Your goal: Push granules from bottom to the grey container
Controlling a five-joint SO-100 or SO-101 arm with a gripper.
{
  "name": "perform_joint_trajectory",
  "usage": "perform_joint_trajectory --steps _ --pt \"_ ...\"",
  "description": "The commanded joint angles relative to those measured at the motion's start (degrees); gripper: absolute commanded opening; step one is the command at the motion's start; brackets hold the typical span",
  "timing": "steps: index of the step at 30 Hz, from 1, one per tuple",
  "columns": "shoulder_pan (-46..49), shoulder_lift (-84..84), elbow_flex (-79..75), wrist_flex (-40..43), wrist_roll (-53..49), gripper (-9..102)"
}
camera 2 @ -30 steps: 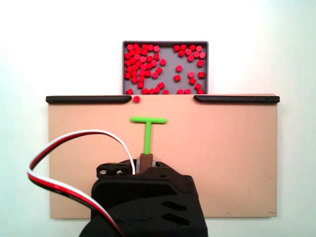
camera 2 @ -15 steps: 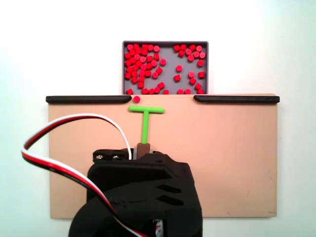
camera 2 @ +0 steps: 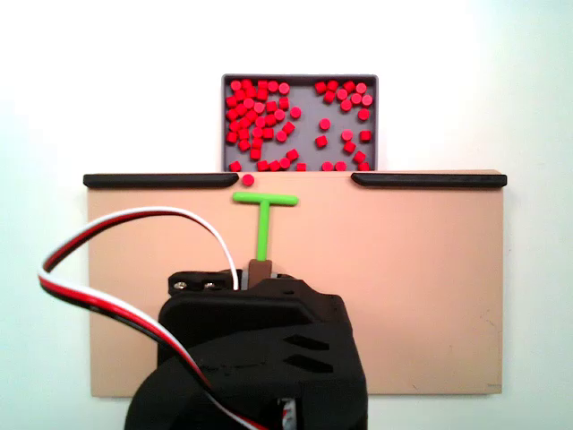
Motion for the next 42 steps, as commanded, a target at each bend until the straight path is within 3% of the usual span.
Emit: perform_joint_trajectory --steps 1,42 --pt "0.53 -3.34 0.35 -0.26 -0.62 0" --pt "3.25 -5.62 -2.99 -0.35 -2.99 0"
